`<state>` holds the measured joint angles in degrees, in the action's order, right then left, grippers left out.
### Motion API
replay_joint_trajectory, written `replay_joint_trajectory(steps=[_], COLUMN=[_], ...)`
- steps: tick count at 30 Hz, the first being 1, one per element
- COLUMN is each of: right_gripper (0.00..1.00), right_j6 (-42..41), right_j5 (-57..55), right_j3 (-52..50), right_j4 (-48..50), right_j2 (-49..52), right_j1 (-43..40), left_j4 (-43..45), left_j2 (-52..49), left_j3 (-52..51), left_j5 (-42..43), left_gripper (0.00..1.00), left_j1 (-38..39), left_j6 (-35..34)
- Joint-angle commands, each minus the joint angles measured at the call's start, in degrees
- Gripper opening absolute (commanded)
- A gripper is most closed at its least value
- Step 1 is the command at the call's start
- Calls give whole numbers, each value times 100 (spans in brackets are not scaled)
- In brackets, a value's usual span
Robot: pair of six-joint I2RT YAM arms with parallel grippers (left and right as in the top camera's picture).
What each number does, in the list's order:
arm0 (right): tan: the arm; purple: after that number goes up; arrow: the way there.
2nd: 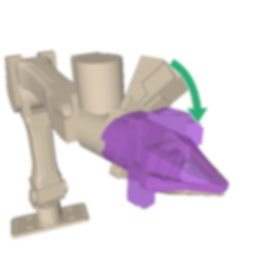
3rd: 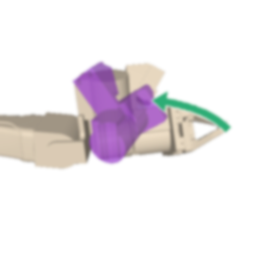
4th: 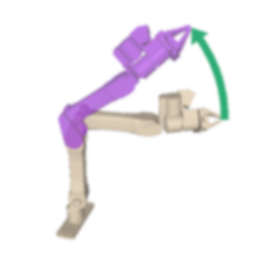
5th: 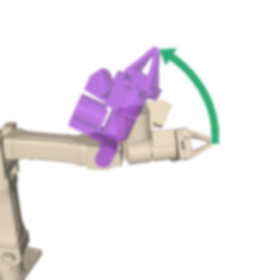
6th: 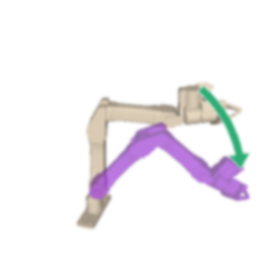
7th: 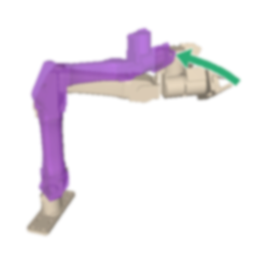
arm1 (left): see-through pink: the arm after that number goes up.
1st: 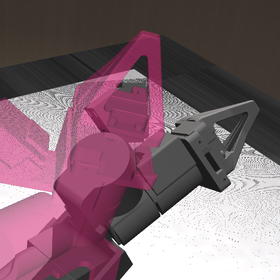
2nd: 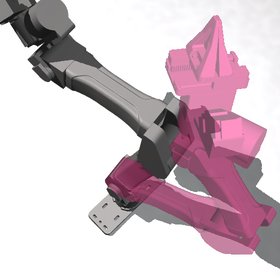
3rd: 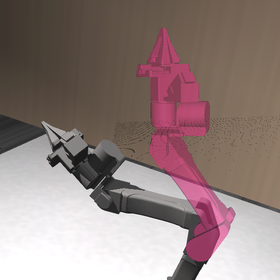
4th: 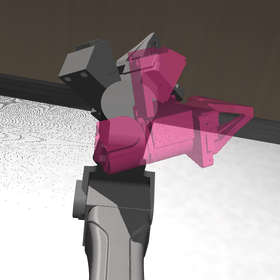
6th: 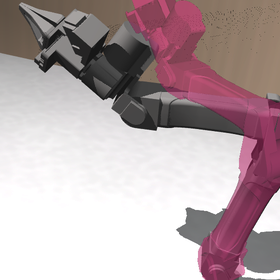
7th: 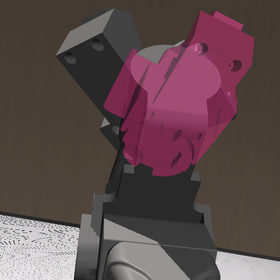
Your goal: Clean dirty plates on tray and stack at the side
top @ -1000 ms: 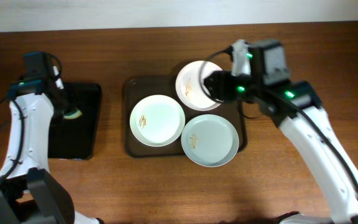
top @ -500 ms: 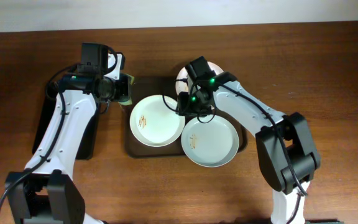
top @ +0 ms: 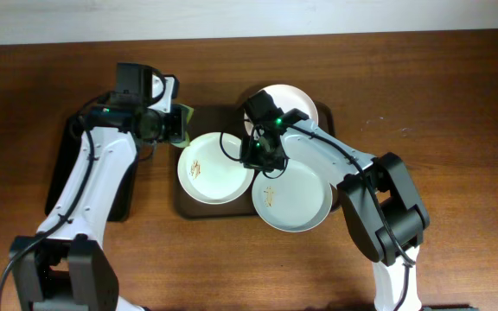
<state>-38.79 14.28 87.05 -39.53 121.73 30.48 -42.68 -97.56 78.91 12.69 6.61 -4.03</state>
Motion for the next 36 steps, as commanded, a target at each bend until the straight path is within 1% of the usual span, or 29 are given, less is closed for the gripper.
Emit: replay_joint_trajectory(steps=[1, 3, 6, 8, 12, 14, 15, 16, 17, 18, 19, 20, 21, 22, 23, 25, 27, 28, 29, 30, 32, 33, 35, 36], right_gripper=[13, 4, 4, 4, 4, 4, 4, 4, 4, 4, 4, 4, 4, 4, 4, 4, 4, 4, 4, 4, 4, 4, 4, 4], right_j6=[-72, -72, -70, -70, -70, -70, -70, -70, -70, -70, -70, -68, -68, -68, -68, -68, -68, -66, -50, -50, -50, -50, -50, -50], right_j5=[-107, -107, -111, -125, -125, -125, -127, -127, -127, -125, -125, -127, -127, -127, -127, -127, -127, -129, -146, -146, -144, -144, -142, -142], right_j3=[61, 61, 61, 61, 61, 61, 61, 61, 61, 61, 61, 61, 61, 61, 61, 61, 61, 61, 61, 61, 61, 61, 61, 61], right_j4=[50, 76, 81, 79, 81, 81, 83, 83, 83, 87, 87, 87, 87, 85, 85, 87, 87, 87, 87, 90, 101, 101, 98, 98], right_j2=[59, 59, 59, 59, 59, 59, 59, 59, 59, 59, 59, 59, 59, 59, 59, 59, 59, 59, 59, 59, 59, 59, 59, 59], right_j1=[31, 26, 26, 26, 26, 26, 26, 26, 26, 26, 28, 28, 28, 28, 28, 28, 28, 26, 26, 26, 28, 28, 28, 28], left_j4=[243, 483, 962, 1482, 2643, 2896, 2841, 2789, 2741, 2761, 2761, 2857, 2931, 3071, 3257, 3770, 4227, 4177, 3738, 3254, 2308, 1624, 964, 737], left_j2=[33, -59, -332, -632, -1322, -1521, -1648, -1655, -1655, -1655, -1652, -1652, -1652, -1652, -1655, -1655, -1655, -1655, -1655, -1655, -1655, -1655, -1655, -1655], left_j3=[-474, -922, -1344, -1556, -1652, -1652, -1652, -1652, -1652, -1650, -1641, -1591, -1558, -1526, -1528, -1528, -1528, -1528, -1528, -1528, -1499, -1309, -979, -817], left_j5=[76, -4, -55, -68, -205, -262, -61, 295, 1054, 1681, 1779, 1606, 1167, 435, -236, -1478, -2006, -2170, -2184, -1956, -1303, -697, 133, 723], left_gripper=[1, 1, 1, 1, 1, 1, 1, 0, 0, 0, 0, 0, 1, 1, 1, 1, 1, 1, 0, 1, 1, 1, 0, 0], left_j1=[201, 203, 223, 234, 380, 382, 382, 382, 382, 382, 382, 382, 382, 382, 382, 382, 382, 382, 385, 385, 382, 382, 385, 389], left_j6=[111, 109, 107, 109, 111, 109, 155, 380, 686, 715, 710, 514, 149, -214, -374, -411, -404, -404, -404, -404, -404, -400, -385, -387])
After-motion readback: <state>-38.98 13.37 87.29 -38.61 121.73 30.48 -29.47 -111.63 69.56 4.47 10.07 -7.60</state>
